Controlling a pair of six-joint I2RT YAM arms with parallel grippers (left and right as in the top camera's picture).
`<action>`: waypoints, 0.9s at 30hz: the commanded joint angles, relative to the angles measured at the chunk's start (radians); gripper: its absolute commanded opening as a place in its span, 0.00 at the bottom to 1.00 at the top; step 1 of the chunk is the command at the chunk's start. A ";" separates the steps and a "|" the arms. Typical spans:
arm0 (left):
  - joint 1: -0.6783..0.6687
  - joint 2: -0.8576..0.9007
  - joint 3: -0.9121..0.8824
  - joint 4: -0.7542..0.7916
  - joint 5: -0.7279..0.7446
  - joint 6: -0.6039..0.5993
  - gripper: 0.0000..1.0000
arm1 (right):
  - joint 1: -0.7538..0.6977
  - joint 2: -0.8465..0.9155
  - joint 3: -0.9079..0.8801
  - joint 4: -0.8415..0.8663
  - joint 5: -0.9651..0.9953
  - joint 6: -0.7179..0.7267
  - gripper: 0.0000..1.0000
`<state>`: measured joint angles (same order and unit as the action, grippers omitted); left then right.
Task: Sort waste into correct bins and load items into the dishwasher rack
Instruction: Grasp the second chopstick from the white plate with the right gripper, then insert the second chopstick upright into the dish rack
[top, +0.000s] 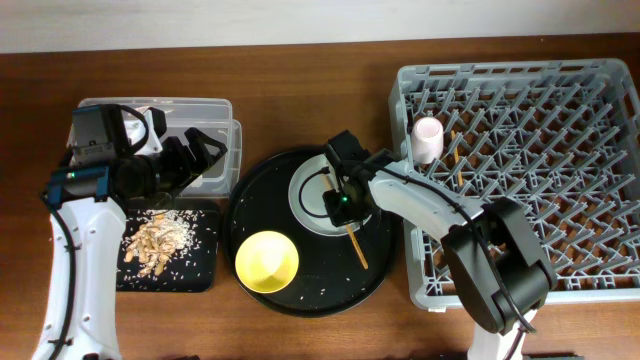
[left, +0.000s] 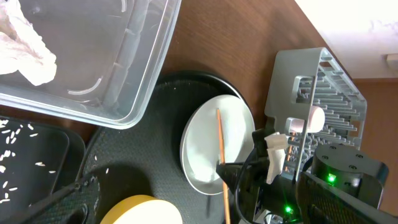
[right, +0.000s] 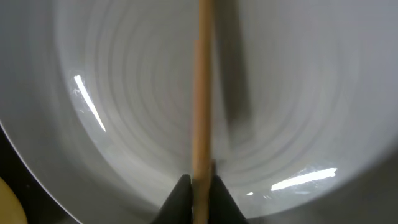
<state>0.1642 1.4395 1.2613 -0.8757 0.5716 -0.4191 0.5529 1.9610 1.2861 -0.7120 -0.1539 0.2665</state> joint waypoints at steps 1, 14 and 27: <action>0.003 -0.011 0.000 0.000 0.003 0.010 0.99 | 0.004 -0.006 -0.007 0.003 0.009 0.005 0.05; 0.003 -0.011 0.000 0.000 0.003 0.010 0.99 | -0.224 -0.109 0.612 -0.539 0.107 -0.232 0.04; 0.002 -0.011 0.000 0.000 0.003 0.010 0.99 | -0.645 -0.028 0.538 -0.532 0.192 -0.394 0.04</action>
<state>0.1642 1.4395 1.2613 -0.8757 0.5713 -0.4191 -0.0879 1.8957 1.8591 -1.2667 0.0269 -0.1154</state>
